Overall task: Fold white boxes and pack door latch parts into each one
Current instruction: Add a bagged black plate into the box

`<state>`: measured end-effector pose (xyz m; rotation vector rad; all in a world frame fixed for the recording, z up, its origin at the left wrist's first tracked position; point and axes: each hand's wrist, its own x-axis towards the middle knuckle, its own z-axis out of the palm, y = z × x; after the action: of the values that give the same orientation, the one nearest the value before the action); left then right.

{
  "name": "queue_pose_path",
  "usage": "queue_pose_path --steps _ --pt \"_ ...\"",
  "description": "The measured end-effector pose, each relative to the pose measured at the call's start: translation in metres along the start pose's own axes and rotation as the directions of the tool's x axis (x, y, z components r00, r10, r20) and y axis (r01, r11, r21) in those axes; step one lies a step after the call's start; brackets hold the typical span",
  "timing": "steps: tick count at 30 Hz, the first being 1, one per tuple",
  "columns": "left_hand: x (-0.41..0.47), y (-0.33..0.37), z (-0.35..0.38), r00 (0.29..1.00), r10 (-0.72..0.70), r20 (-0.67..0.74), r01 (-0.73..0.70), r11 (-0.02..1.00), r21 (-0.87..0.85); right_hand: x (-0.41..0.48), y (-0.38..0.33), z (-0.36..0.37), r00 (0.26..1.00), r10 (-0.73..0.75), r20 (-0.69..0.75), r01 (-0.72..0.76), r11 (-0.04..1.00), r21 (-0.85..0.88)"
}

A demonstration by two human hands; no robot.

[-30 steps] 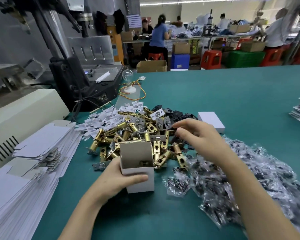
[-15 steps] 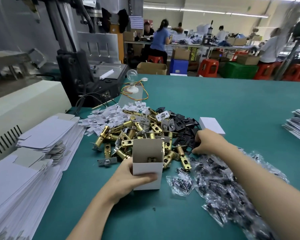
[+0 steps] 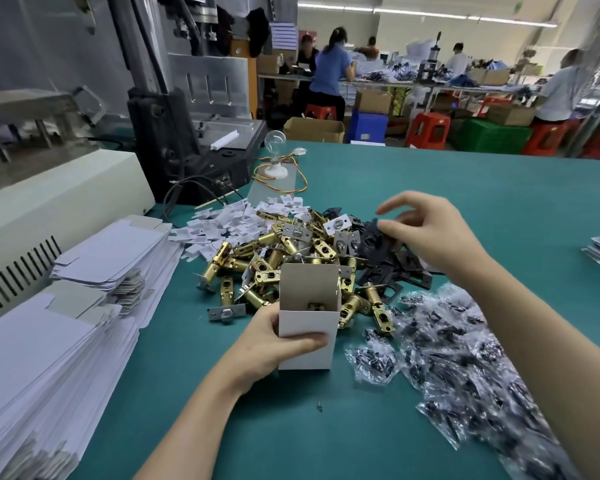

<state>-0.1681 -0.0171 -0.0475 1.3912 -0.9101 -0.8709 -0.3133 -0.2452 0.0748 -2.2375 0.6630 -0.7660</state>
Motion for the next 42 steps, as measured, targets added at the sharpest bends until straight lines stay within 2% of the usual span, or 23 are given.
queue_pose_path --steps 2,4,6,8,9,11,13,14,16,20,22,24,26,28,33,35,37,42 --pt "0.000 0.000 0.000 1.000 0.000 -0.005 0.000 1.000 0.010 -0.002 -0.022 0.002 0.999 0.030 0.030 -0.034 0.991 0.133" --pt "0.000 0.000 0.001 1.000 -0.005 -0.007 0.005 1.000 0.007 -0.003 -0.034 0.005 0.989 0.114 0.094 -0.140 0.927 0.347" --pt "-0.001 0.001 0.001 1.000 -0.007 -0.005 0.007 1.000 0.001 -0.005 -0.040 0.010 0.955 0.212 0.209 -0.295 0.762 0.576" --pt "-0.001 0.001 0.002 1.000 -0.007 -0.005 0.007 1.000 0.001 -0.008 -0.040 0.013 0.909 0.276 0.311 -0.414 0.530 0.740" --pt "-0.001 0.001 0.002 1.000 -0.009 -0.007 0.009 1.000 0.002 -0.009 -0.038 0.014 0.894 0.281 0.349 -0.442 0.430 0.787" --pt "0.000 0.000 0.001 1.000 -0.011 -0.007 0.011 1.000 -0.001 -0.012 -0.033 0.014 0.888 0.237 0.394 -0.453 0.306 0.837" --pt "0.000 0.001 0.002 1.000 -0.003 0.004 0.003 1.000 -0.009 -0.015 -0.029 0.013 0.898 0.148 0.413 -0.439 0.273 0.856" --pt "0.000 0.001 0.002 1.000 0.002 0.012 -0.002 1.000 -0.011 -0.016 -0.029 0.012 0.905 0.095 0.414 -0.423 0.287 0.859" --pt "0.000 0.003 0.002 1.000 0.003 0.018 -0.003 1.000 -0.014 -0.017 -0.031 0.011 0.923 0.006 0.384 -0.355 0.394 0.848" --pt "-0.002 0.005 0.003 1.000 -0.013 -0.004 0.013 1.000 0.004 -0.020 -0.044 0.018 0.974 -0.061 0.218 -0.108 0.722 0.684" --pt "-0.003 0.004 0.004 1.000 -0.012 -0.011 0.012 1.000 0.005 -0.022 -0.051 0.020 0.970 -0.152 0.188 0.039 0.865 0.501" --pt "-0.002 0.003 0.004 1.000 -0.012 -0.015 0.011 1.000 -0.019 -0.024 -0.057 0.019 0.944 -0.268 0.190 0.225 0.949 0.221" --pt "-0.002 0.003 0.004 1.000 -0.016 -0.018 0.015 0.999 -0.034 -0.023 -0.063 0.017 0.906 -0.364 0.217 0.381 0.924 -0.038" --pt "-0.001 0.002 0.003 1.000 -0.015 -0.024 0.014 0.999 -0.037 -0.022 -0.072 0.018 0.870 -0.398 0.290 0.464 0.860 -0.212" --pt "0.001 0.000 0.003 0.999 -0.006 -0.038 0.004 0.999 -0.039 -0.024 -0.094 0.030 0.836 -0.242 0.492 0.520 0.634 -0.572" --pt "0.001 -0.001 0.004 0.999 -0.003 -0.039 0.001 0.999 -0.047 -0.025 -0.101 0.037 0.819 -0.191 0.540 0.544 0.556 -0.629" --pt "0.000 0.000 0.003 1.000 -0.005 -0.029 0.003 0.999 -0.050 -0.027 -0.106 0.045 0.805 -0.147 0.575 0.558 0.519 -0.648" --pt "0.001 0.000 0.002 0.999 -0.017 -0.032 0.015 0.998 -0.066 -0.027 -0.119 0.060 0.768 -0.069 0.637 0.582 0.491 -0.648"
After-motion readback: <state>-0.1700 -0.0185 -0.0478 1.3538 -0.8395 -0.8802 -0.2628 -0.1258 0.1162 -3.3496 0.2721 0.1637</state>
